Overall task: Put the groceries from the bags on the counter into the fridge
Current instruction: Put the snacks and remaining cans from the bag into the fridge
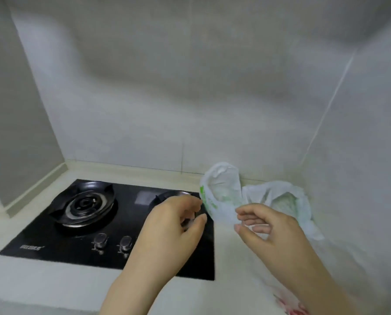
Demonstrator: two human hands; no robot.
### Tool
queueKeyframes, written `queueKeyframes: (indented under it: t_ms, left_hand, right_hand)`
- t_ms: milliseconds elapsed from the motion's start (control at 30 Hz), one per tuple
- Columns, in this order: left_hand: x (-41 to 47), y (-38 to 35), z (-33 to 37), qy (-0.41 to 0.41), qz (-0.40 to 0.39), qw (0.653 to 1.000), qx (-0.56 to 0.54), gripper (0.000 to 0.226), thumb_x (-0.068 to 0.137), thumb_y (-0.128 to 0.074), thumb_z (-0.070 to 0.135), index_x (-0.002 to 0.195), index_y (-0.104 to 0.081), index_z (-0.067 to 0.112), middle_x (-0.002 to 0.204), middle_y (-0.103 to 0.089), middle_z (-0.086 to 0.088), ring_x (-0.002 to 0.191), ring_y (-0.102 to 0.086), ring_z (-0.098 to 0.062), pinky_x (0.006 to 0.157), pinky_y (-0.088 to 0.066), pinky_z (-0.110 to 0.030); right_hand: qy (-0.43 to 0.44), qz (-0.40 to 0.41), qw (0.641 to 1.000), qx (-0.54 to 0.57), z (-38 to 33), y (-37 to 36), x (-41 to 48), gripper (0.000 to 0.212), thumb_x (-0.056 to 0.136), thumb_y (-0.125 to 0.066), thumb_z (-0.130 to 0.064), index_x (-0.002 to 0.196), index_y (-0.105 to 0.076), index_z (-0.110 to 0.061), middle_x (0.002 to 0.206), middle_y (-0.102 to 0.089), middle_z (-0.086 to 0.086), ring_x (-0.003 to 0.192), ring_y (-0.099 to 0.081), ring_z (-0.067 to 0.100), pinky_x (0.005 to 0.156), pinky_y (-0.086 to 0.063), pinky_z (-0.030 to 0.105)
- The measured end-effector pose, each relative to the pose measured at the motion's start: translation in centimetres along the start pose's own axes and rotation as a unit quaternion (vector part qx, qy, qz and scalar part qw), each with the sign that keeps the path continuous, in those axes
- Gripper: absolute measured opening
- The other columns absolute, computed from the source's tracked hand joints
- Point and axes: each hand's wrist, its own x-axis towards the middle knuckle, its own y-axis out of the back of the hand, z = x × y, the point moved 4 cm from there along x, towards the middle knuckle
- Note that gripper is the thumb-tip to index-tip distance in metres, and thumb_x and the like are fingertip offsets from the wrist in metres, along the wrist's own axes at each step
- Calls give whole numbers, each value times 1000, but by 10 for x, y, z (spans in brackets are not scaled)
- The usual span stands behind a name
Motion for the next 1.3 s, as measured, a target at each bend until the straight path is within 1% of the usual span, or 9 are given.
queueKeyframes:
  t_ms: [167,267,433,633,733,833,933,1133,1300]
  left_hand:
    - [27,-60,8,-18,-74,996,-43,24,86,-64,31,110,-66,32,103,-64,24,94,-59,11,88,-49,-15]
    - [42,-95,14,-29,-102,993,-44,21,86,-64,29,107,-66,32,101,-64,23,94,-59,11,87,-48,-12]
    - [71,-157,21,-21,-124,992,-31,20,87,-63,31,106,-65,36,99,-64,24,92,-59,11,86,-49,-14]
    - [109,-242,36,-1,-154,988,-3,21,88,-61,30,108,-66,30,101,-65,20,91,-59,9,85,-51,-21]
    - [121,-274,34,19,-165,986,13,22,88,-61,30,109,-65,28,102,-64,19,90,-59,10,85,-50,-16]
    - [131,-296,24,38,-170,984,21,22,88,-60,27,109,-66,26,102,-65,18,90,-60,8,83,-49,-13]
    - [142,-318,14,50,-180,982,31,22,88,-60,27,110,-66,26,102,-65,16,90,-60,6,84,-49,-13]
    - [167,-358,-7,54,-210,975,48,19,88,-59,27,106,-66,27,96,-65,16,87,-60,3,82,-50,-16]
    - [191,-396,-28,45,-234,969,61,19,89,-56,26,104,-67,24,93,-66,15,84,-62,1,80,-50,-17]
  right_hand:
    - [-69,58,996,-23,49,37,-6,20,81,-73,-22,99,-69,-31,90,-70,-18,91,-62,-6,81,-49,11]
    - [-102,71,992,-31,81,55,-2,19,82,-73,-21,98,-69,-31,90,-70,-17,87,-63,-7,80,-50,11]
    - [-141,72,987,-18,149,81,23,17,82,-72,-20,93,-69,-32,89,-70,-17,86,-63,-6,78,-51,15]
    - [-174,65,982,-14,239,126,61,16,84,-70,-21,94,-69,-33,91,-70,-16,84,-64,-6,76,-51,16]
    - [-180,61,982,-10,275,140,80,19,85,-68,-16,91,-66,-34,89,-69,-17,83,-62,-11,72,-47,9]
    - [-187,45,981,-13,303,141,97,16,86,-66,-15,95,-67,-28,89,-68,-17,85,-63,-9,70,-43,5]
    - [-198,31,980,-11,330,136,109,14,86,-66,-14,94,-68,-25,91,-69,-14,89,-64,-4,73,-45,9]
    - [-231,5,972,-33,377,125,131,19,85,-65,-12,88,-64,-31,91,-69,-12,89,-65,3,74,-46,14]
    - [-256,-25,964,-60,410,107,148,17,85,-63,-11,96,-69,-23,89,-69,-14,87,-65,3,74,-48,15]
